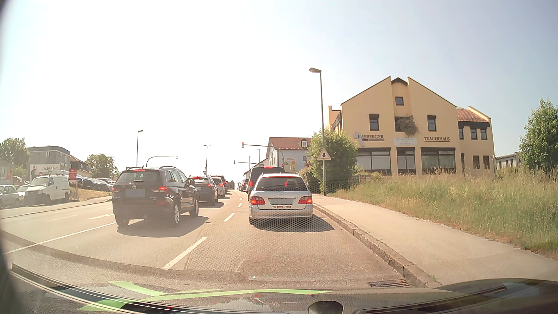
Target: Follow the waypoints while adhering to traffic rules and regulations
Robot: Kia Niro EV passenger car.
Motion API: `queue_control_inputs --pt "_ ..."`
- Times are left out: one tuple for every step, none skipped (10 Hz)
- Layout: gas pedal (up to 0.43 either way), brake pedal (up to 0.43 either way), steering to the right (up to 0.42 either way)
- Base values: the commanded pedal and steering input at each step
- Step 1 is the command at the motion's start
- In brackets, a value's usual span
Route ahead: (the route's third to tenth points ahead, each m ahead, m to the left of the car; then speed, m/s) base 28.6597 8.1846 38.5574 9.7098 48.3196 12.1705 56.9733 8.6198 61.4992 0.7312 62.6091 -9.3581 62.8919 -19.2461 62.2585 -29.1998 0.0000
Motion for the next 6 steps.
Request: queue_control_inputs --pt "0.000 0.268 -0.024" --pt "0.000 0.262 -0.024" --pt "0.000 0.262 -0.024" --pt "0.000 0.262 -0.025" --pt "0.000 0.262 -0.025" --pt "0.000 0.262 -0.025"
